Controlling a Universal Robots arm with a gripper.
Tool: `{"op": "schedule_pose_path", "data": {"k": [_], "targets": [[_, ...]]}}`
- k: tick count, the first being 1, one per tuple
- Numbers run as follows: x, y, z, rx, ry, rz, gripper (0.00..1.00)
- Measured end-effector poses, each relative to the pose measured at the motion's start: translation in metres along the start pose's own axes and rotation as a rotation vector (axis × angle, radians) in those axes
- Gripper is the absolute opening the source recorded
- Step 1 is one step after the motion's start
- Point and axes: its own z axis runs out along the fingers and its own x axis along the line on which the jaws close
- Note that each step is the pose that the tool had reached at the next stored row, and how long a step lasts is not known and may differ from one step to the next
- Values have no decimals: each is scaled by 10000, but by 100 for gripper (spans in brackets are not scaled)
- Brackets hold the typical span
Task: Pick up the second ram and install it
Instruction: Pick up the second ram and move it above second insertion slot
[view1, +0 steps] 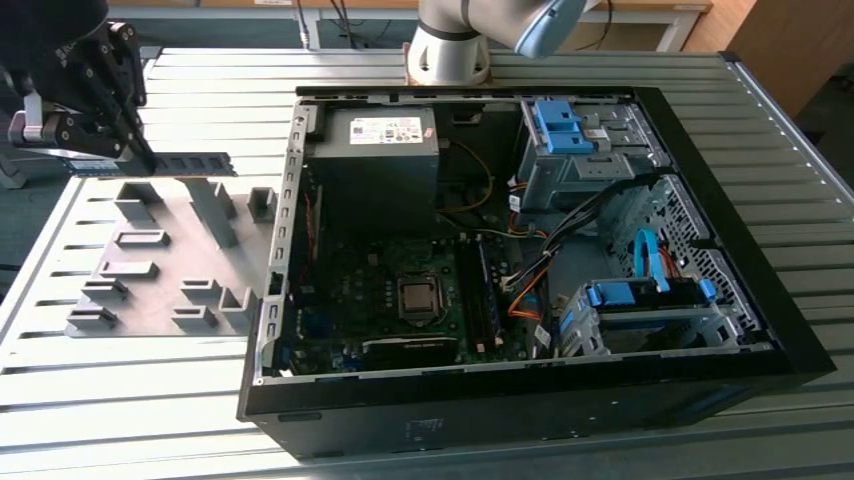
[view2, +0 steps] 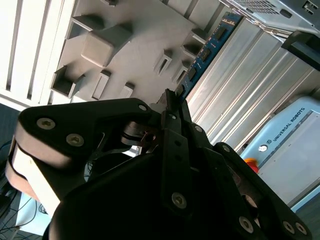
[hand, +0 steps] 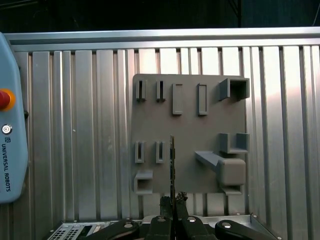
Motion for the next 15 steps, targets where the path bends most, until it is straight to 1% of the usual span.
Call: {"op": "schedule_pose_path", "data": {"k": [11,15], "targets": [[-2,-30,-1,-1,1,1,14],[-3,-55,-1,-1,0,0,14]]}}
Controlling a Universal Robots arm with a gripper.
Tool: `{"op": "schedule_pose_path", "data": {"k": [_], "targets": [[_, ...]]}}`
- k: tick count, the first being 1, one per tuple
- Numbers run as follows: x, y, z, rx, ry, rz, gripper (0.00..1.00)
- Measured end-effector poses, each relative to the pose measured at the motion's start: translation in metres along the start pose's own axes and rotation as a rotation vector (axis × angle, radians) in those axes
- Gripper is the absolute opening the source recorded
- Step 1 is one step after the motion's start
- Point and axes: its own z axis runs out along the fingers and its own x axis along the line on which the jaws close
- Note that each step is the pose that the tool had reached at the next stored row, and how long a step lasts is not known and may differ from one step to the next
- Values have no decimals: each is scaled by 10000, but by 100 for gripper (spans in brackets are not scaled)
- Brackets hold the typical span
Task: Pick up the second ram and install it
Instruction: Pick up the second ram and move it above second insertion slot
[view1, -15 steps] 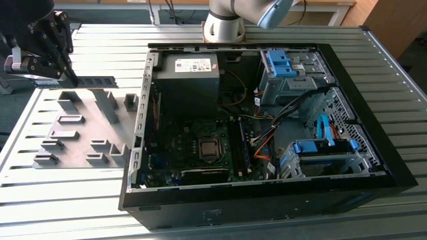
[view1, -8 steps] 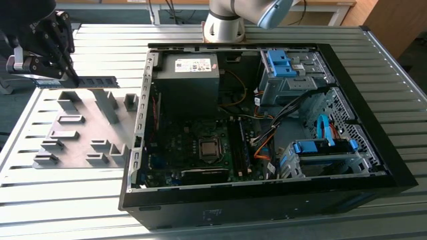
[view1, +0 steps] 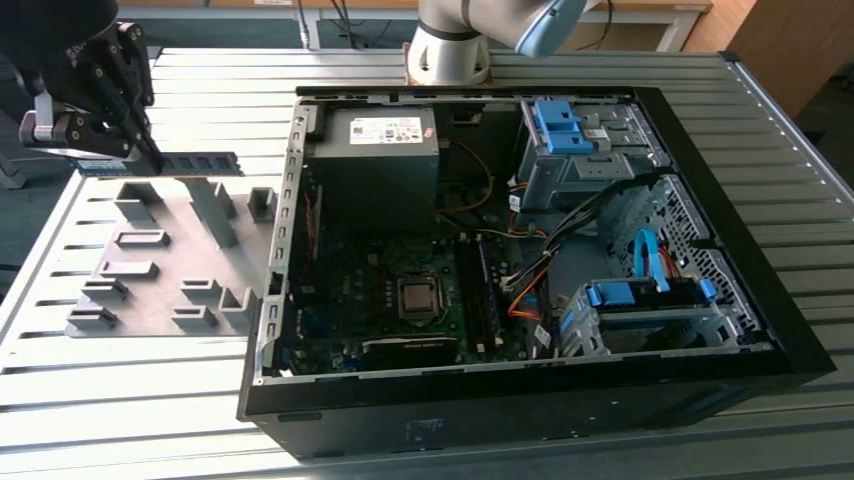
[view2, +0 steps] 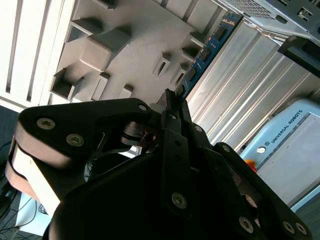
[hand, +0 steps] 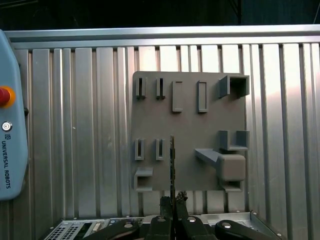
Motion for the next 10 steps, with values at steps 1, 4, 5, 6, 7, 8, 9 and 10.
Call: {"op": "schedule_pose_path", "data": {"k": [1,4,5,6,7,8,9,10], "targets": [[0,-8,0,0,0,0,14],[-1,-27,0,0,0,0,14],[-2,-33,0,1,-1,0,14],[-2,-39,0,0,0,0,14],[-2,-44,0,1,0,0,14],[-2,-50,0,1,0,0,14],[-3,-56,0,1,-1,0,14],[-3,-61,-1,0,0,1,14]]}}
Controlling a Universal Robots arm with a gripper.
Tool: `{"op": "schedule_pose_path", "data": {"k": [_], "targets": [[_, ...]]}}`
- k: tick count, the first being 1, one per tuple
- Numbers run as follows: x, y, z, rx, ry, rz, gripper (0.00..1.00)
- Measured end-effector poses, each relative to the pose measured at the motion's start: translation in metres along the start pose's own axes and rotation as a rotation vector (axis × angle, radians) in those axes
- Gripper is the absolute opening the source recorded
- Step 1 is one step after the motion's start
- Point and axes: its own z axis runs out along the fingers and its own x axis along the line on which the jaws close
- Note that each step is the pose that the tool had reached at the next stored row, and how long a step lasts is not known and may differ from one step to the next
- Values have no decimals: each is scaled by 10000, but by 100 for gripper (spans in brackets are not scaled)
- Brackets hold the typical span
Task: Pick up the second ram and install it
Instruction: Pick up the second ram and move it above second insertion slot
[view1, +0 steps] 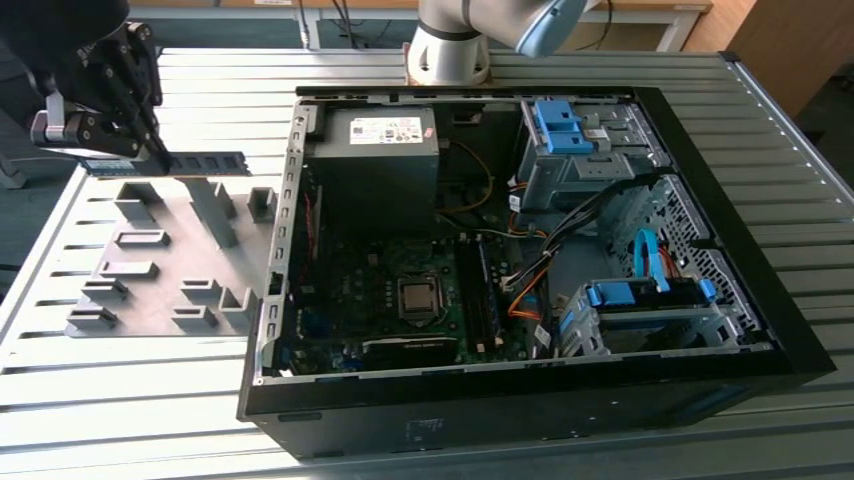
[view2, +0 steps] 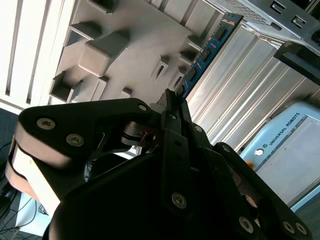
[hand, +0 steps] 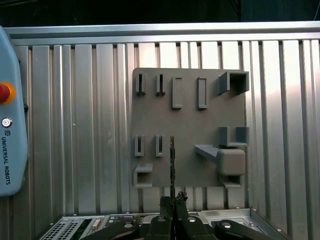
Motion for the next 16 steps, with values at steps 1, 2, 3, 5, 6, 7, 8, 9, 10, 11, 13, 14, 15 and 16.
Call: {"op": "schedule_pose_path", "data": {"k": [1,2,3,5,6,7,8,9,10,11,13,14,15,16], "targets": [[0,-5,0,0,-1,0,14],[-1,-10,0,1,-1,0,14],[-1,-13,0,0,0,0,14],[-1,-23,0,1,-1,-1,14],[-1,-27,0,1,-1,0,14],[-1,-30,0,1,-1,0,14],[-2,-35,0,1,-1,-1,14],[-2,-40,0,1,-1,0,14],[-2,-44,-1,0,0,0,14],[-2,-48,0,1,-1,0,14],[-3,-60,-1,0,0,0,14],[-3,-65,-1,0,0,0,14],[-3,-71,-1,1,-1,-1,14],[-3,-76,0,1,-1,-1,14]]}}
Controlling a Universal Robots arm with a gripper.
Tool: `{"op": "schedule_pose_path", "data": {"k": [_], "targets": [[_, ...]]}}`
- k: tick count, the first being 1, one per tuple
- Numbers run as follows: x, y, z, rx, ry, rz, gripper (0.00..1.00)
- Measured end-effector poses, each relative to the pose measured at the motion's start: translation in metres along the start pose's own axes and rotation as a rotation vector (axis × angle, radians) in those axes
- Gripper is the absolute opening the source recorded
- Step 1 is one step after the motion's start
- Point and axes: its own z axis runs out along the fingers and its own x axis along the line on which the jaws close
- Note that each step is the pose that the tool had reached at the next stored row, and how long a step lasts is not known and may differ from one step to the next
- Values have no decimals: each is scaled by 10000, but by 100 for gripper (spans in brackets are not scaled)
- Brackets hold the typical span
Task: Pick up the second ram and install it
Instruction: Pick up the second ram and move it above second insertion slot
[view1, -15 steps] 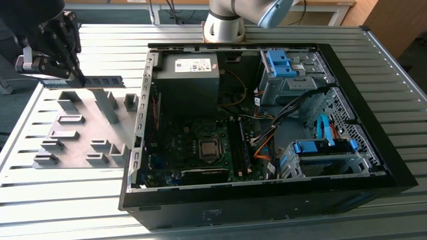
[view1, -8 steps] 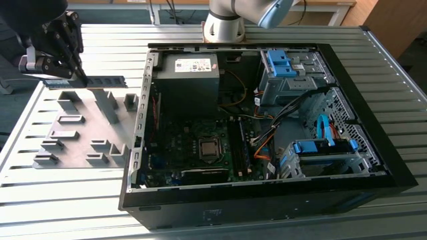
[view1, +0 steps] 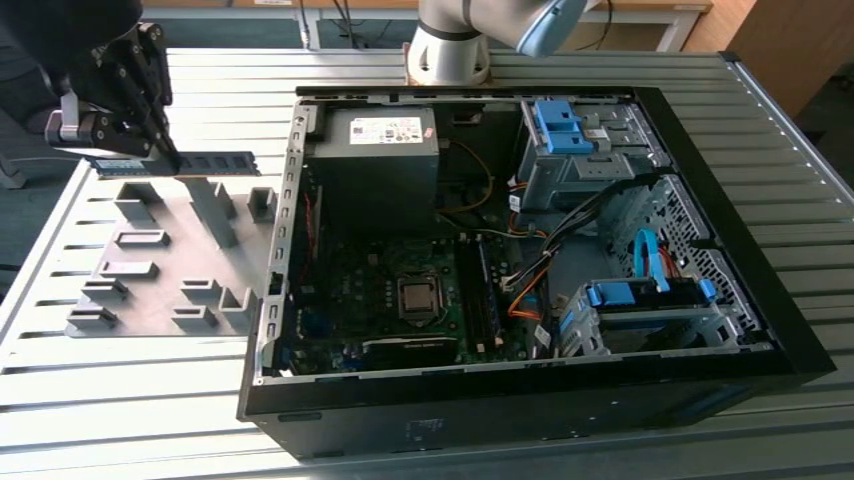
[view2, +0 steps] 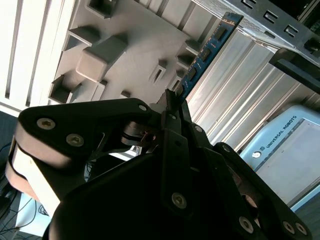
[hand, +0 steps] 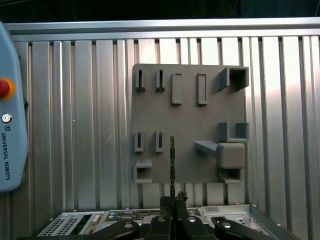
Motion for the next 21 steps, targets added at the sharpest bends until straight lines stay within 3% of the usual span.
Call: {"op": "schedule_pose_path", "data": {"k": [21], "targets": [[-6,-108,-2,-1,1,1,14]]}}
